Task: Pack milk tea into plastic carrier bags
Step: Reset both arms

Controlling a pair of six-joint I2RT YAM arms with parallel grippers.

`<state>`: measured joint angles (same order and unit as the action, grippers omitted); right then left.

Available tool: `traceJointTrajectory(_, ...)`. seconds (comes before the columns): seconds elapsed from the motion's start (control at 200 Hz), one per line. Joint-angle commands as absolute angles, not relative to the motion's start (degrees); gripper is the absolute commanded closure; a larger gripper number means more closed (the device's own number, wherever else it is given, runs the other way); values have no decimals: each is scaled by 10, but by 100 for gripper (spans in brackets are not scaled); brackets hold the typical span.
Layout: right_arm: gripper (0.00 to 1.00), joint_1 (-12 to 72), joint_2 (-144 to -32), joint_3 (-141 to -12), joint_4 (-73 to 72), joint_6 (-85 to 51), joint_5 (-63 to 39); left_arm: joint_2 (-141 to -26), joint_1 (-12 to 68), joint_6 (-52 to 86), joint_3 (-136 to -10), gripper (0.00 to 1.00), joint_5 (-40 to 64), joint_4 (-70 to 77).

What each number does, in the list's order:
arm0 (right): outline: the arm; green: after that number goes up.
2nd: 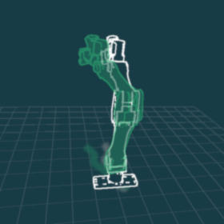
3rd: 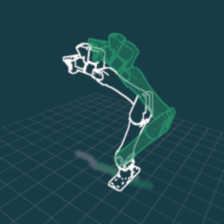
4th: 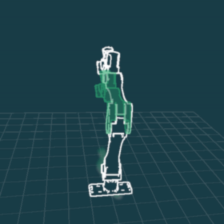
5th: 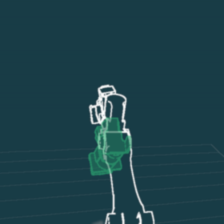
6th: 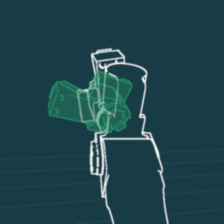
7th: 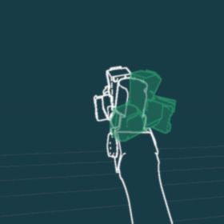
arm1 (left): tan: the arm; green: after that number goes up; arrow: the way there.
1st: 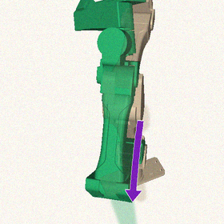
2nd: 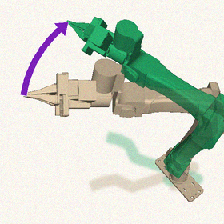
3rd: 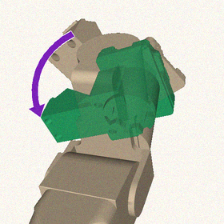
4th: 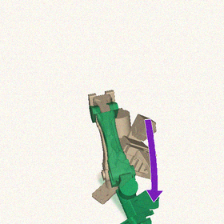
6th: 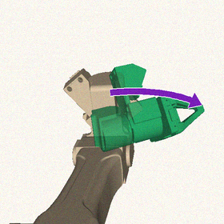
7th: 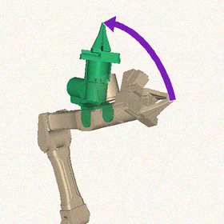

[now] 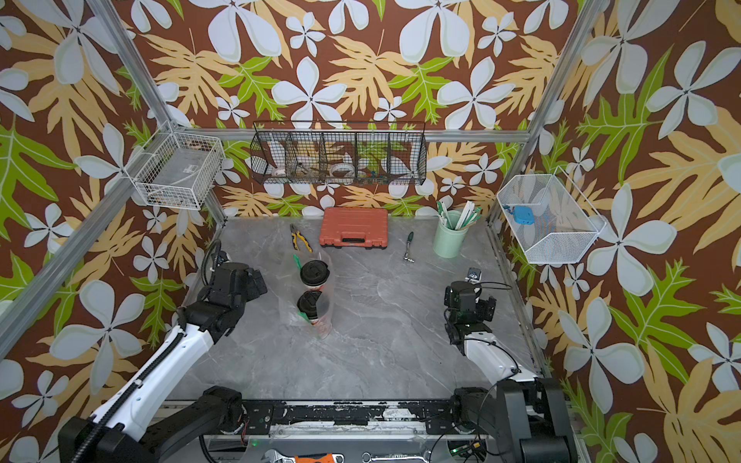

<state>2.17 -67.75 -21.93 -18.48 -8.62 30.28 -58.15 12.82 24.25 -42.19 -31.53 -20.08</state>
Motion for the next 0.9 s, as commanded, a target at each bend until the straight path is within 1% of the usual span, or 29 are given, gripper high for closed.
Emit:
traceJointTrajectory(0.0,1,16,-712,-186,-400,-38,295,-583,117,221,-356,0,-383,-13)
traceJointTrajectory(0.07,0,15,-741,-171,-464,-31,261,-586,117,177,-301,0,-403,89)
traceJointTrajectory(0.13,0,15,-768,-185,-462,-26,254,-591,117,148,-253,0,-423,186)
traceJointTrajectory(0.19,0,15,-773,-191,-453,-19,241,-602,117,119,-205,0,-426,289)
traceJointTrajectory(0.25,1,15,-761,-179,-463,-13,225,-621,116,98,-163,0,-408,390)
traceJointTrajectory(0.32,2,15,-725,-138,-503,-22,175,-657,117,72,-126,0,-384,508)
traceJointTrajectory(0.385,1,16,-706,-104,-556,-31,119,-692,117,47,-108,0,-366,586)
traceJointTrajectory(0.455,2,17,-712,-107,-562,-30,116,-709,117,33,-109,0,-337,617)
traceJointTrajectory(0.485,1,16,-722,-104,-583,-23,121,-720,114,30,-105,0,-324,649)
traceJointTrajectory(0.54,1,10,-752,-104,-616,-31,116,-746,112,29,-109,0,-313,653)
traceJointTrajectory(0.586,2,11,-775,-107,-633,-28,104,-768,112,16,-99,0,-309,705)
traceJointTrajectory(0.646,2,11,-803,-104,-657,-24,96,-747,111,30,-98,0,-300,667)
traceJointTrajectory(0.686,2,11,-821,-100,-680,-21,93,-747,108,23,-84,0,-281,698)
traceJointTrajectory(0.726,2,13,-831,-109,-674,-21,97,-760,108,15,-70,0,-273,743)
traceJointTrajectory(0.786,2,16,-836,-134,-634,-20,101,-767,103,27,-55,0,-258,756)
traceJointTrajectory(0.836,1,17,-836,-131,-637,-19,104,-804,100,5,-47,0,-245,832)
traceJointTrajectory(0.866,1,17,-836,-132,-635,-19,103,-796,100,8,-56,0,-234,796)
traceJointTrajectory(0.896,0,17,-838,-131,-640,-19,104,-777,93,21,-75,0,-217,722)
